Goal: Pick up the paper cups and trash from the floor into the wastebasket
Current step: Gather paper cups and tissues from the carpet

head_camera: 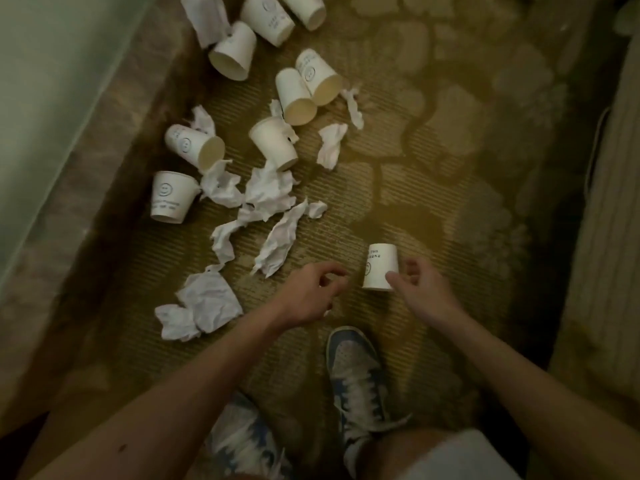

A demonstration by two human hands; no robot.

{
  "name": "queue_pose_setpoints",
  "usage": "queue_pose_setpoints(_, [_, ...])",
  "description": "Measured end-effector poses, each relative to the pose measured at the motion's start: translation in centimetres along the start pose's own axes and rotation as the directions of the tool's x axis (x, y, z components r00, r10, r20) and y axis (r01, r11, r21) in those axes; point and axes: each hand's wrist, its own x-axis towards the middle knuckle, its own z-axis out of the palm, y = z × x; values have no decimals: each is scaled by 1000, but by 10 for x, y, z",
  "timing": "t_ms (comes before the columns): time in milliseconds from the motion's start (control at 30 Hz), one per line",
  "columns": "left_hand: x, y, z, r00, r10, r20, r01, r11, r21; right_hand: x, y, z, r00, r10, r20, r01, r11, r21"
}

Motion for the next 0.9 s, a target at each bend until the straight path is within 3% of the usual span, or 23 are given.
queue_pose_setpoints(133, [56, -32, 17, 997, 64, 37, -62, 997, -35, 47, 18, 27, 994, -49, -100, 48, 999, -11])
queue_pose_setpoints(267, [83, -54, 24, 984, 174, 40, -171, 983, -65, 67, 21, 49, 991, -123, -58, 128, 989, 78])
queue_pose_setpoints(433, [85, -68, 14, 960, 281, 0, -279, 953, -119, 79, 16, 65, 965, -253, -75, 255, 967, 12])
queue_pose_setpoints(567, [64, -93, 4, 876, 465, -129, -432, 875, 218, 76, 18, 73, 945, -327, 22, 323, 941, 96])
queue_pose_setpoints(667, [41, -126, 10, 879, 469, -87, -364, 778, 513, 68, 19, 87, 931, -338, 138, 328, 940, 95])
queue_pose_setpoints(733, [25, -149, 18, 866, 497, -58, -332, 657, 677, 62, 16, 98, 913, -354, 203, 343, 935, 85])
queue_pose_setpoints(833, [14, -168, 31, 750, 655, -93, -288, 449, 846, 59, 8, 112, 882, -403, 243, 386, 915, 115])
queue_pose_setpoints(900, [12, -175, 31, 656, 744, -123, -294, 403, 867, 57, 3, 118, 863, -425, 272, 399, 905, 146])
